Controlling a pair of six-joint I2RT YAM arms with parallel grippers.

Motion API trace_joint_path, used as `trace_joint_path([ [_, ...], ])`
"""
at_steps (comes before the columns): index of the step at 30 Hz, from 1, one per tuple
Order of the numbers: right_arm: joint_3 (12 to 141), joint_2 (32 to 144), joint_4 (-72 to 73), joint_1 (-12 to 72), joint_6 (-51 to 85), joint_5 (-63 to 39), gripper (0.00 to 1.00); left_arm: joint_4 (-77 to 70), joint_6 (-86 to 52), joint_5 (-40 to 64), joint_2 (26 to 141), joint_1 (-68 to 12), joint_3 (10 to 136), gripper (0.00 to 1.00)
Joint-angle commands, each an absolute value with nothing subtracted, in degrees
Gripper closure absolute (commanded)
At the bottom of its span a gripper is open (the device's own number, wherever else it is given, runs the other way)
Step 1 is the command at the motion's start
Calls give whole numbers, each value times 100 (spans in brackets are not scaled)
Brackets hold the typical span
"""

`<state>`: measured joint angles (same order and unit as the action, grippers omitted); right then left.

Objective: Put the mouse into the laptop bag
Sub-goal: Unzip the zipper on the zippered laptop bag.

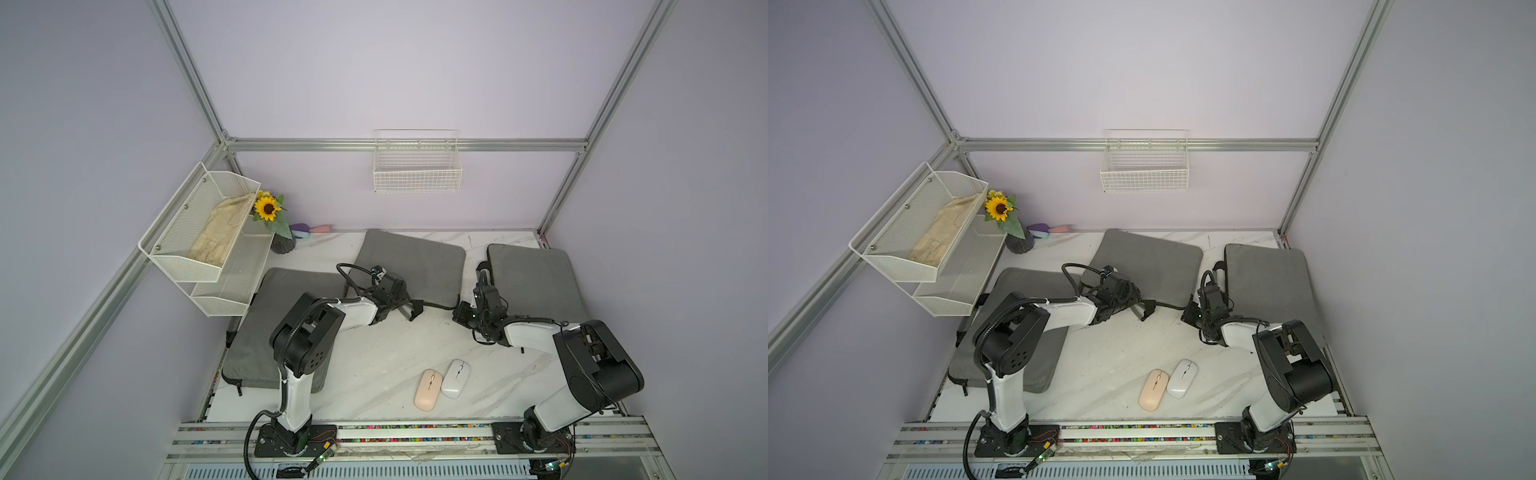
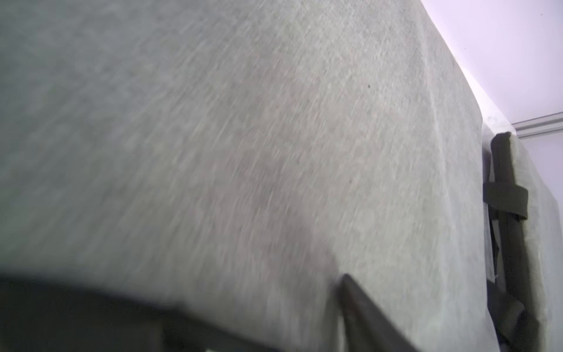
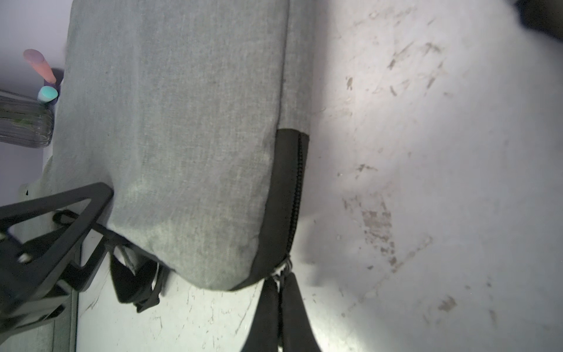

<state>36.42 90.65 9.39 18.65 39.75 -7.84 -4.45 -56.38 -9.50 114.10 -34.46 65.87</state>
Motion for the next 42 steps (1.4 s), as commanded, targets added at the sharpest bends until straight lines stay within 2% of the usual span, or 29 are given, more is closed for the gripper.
trace_joint_path([
  [1,3524,9076,869,1972,3936,-973,100,-378,-5707,-662,11641,-3477,7084,60],
  [6,3592,9130,945,2321,3976,-1088,100,-373,-5755,-872,11552,-3710,7028,79],
  [9,3734,9148,941,2702,4025,-1085,100,-366,-5818,-954,11434,-3848,6948,85],
  [15,3993,9451,1087,3287,4252,-1023,100,-354,-5932,-1145,11225,-4047,6771,88],
  [20,4043,9553,1045,3287,4385,-749,100,-363,-6078,-1285,10850,-4202,6389,88],
  [26,3855,9166,804,3068,4697,-358,100,-306,-6592,-1812,9962,-4415,5436,88],
  [31,3954,9039,76,2737,4635,87,100,-319,-7090,-2206,9292,-4540,4650,87],
  [32,3987,9033,-60,2656,4624,176,100,-320,-7093,-2208,9219,-4589,4597,84],
  [34,3970,8958,-207,2454,4623,251,100,-290,-7075,-2219,9125,-4685,4571,72],
  [38,3894,8647,-415,2177,4623,472,100,-46,-7093,-2394,8899,-4800,4532,29],
  [39,3905,8591,-463,2159,4606,523,100,66,-7084,-2417,8833,-4799,4534,22],
  [42,3970,8521,-518,2158,4469,422,100,699,-7211,-2686,8631,-4791,4580,13],
])
